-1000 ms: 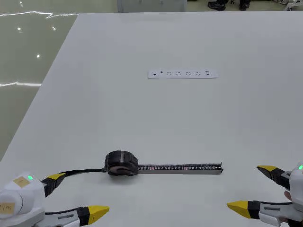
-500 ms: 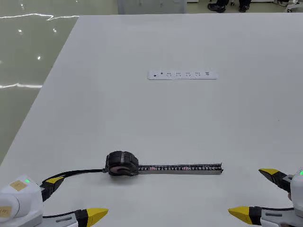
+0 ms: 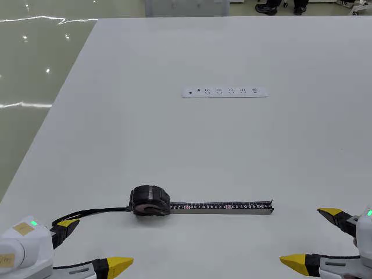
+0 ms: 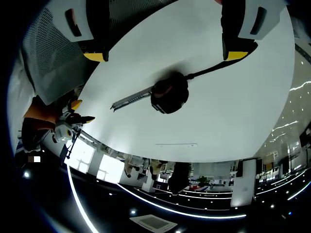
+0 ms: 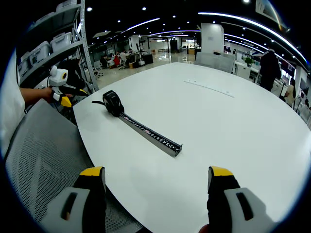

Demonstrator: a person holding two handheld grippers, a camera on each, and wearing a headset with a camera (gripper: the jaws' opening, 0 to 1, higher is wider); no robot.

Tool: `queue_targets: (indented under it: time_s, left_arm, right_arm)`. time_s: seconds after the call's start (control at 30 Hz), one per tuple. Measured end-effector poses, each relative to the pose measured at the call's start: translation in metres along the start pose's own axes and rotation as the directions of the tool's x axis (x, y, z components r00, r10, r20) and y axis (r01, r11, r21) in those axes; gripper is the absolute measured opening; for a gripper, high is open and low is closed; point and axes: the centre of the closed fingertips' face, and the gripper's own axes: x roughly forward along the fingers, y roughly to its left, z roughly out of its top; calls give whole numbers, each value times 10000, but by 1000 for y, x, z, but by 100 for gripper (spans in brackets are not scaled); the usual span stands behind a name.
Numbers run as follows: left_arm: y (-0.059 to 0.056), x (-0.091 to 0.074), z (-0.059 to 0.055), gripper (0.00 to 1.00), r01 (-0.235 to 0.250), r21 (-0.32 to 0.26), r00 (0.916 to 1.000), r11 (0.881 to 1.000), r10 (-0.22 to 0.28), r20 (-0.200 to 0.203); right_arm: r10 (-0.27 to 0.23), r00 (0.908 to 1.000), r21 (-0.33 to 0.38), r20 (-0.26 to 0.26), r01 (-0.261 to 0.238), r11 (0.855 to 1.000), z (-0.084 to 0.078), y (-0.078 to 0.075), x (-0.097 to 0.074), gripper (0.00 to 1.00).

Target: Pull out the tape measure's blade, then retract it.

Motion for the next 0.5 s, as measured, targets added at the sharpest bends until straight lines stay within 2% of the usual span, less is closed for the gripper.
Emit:
queue_targets:
  time_s: [0.5]
  left_arm:
    - [-5,2,2,94,59,-88,10000,9999,-59,0]
  right_arm:
    - [144,9999,113,34,-145,9998,-1,1,-1,87]
